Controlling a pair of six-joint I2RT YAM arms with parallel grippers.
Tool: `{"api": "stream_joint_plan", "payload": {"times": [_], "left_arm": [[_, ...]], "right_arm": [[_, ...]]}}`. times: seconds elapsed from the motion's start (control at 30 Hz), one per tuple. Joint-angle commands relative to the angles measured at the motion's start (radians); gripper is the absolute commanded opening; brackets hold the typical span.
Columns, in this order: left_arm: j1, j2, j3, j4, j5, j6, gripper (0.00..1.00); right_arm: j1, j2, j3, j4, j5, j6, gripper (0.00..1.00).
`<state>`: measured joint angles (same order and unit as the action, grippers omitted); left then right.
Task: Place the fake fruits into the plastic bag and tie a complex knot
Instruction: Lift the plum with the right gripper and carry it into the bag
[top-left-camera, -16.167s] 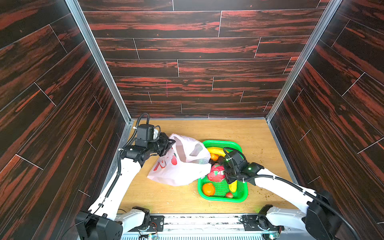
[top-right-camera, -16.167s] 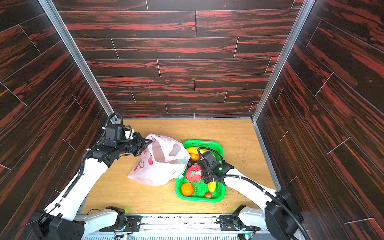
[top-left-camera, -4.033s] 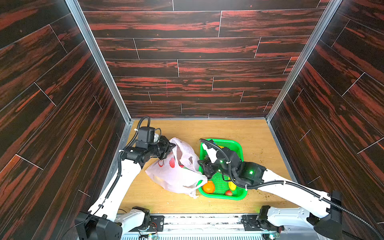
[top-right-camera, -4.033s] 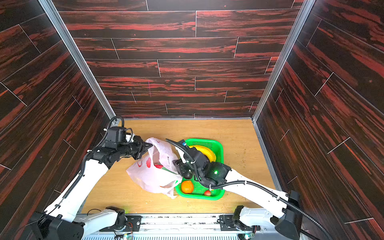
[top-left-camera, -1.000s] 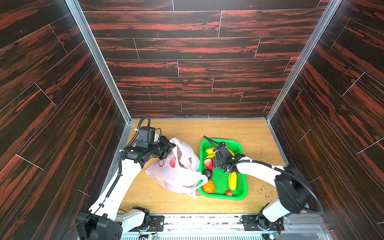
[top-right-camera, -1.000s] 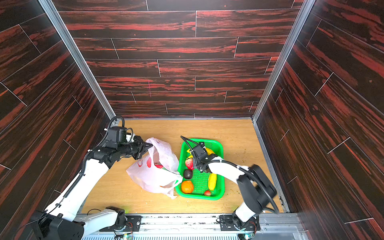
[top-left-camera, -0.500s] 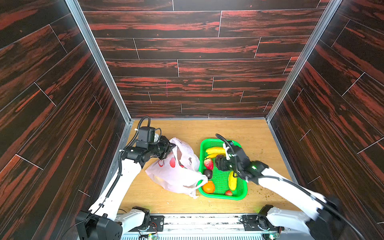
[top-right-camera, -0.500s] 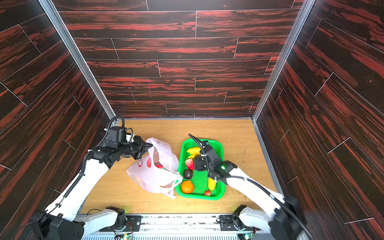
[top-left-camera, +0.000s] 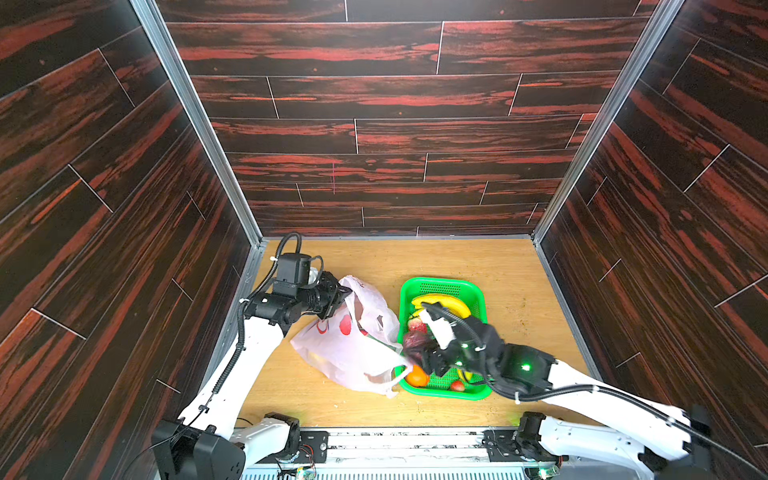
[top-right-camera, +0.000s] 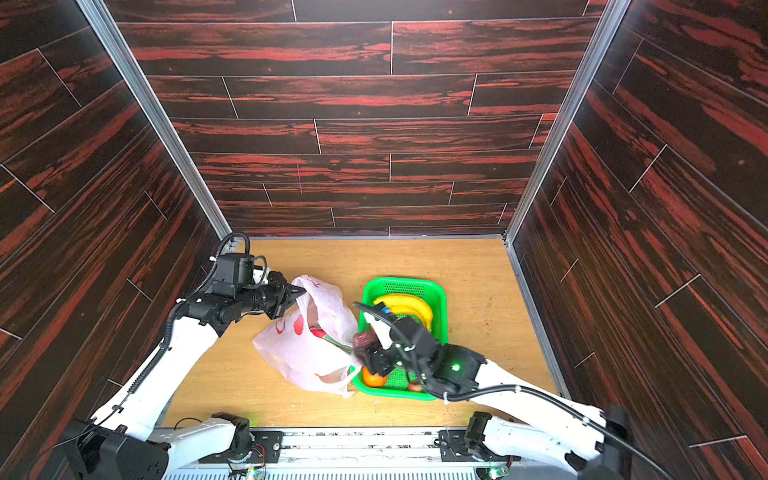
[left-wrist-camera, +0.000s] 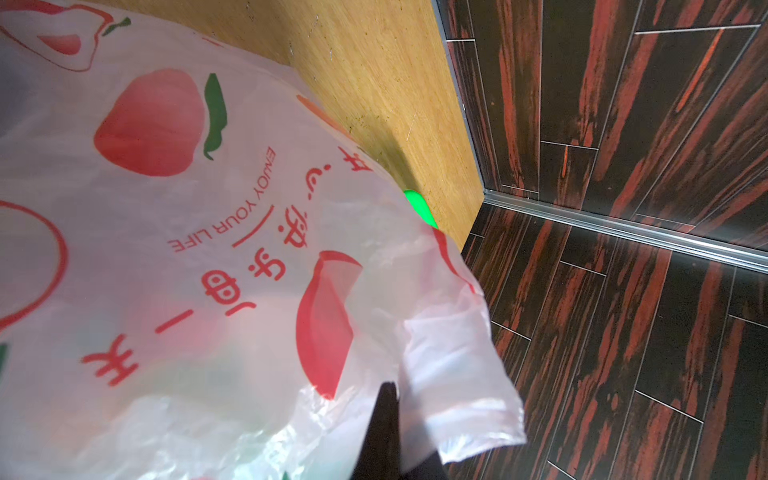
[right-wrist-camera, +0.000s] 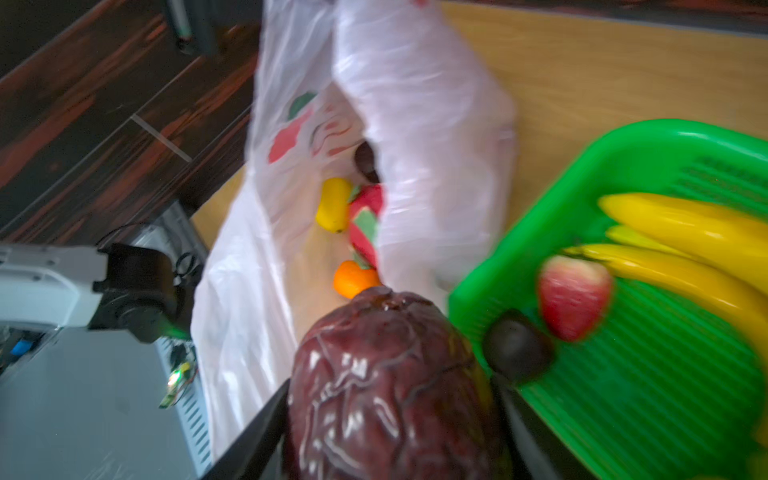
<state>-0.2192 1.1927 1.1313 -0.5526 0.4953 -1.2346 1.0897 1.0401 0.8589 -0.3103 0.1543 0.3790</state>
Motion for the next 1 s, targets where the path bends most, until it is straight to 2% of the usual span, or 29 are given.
{"api": "stream_joint_plan", "payload": {"times": [0.0, 0.4, 0.7, 0.97], "left_arm": [[-0.005, -0.005, 0.002, 0.000, -0.004, -0.003, 0.00], [-0.006, -0.015, -0.005, 0.014, 0.004, -0.013, 0.00], [-0.010, -0.019, 0.000, 0.014, 0.008, -0.013, 0.00], [-0.010, -0.024, 0.003, 0.009, 0.008, -0.009, 0.00]], "right_arm": [[0.015, 0.083, 0.032, 0.111, -0.040, -0.021, 0.45], [0.032, 0.369, 0.161, 0.364, -0.169, -0.060, 0.45], [0.029, 0.563, 0.233, 0.548, -0.069, -0.078, 0.46], [-0.007, 0.661, 0.220, 0.761, 0.005, -0.014, 0.48]]}}
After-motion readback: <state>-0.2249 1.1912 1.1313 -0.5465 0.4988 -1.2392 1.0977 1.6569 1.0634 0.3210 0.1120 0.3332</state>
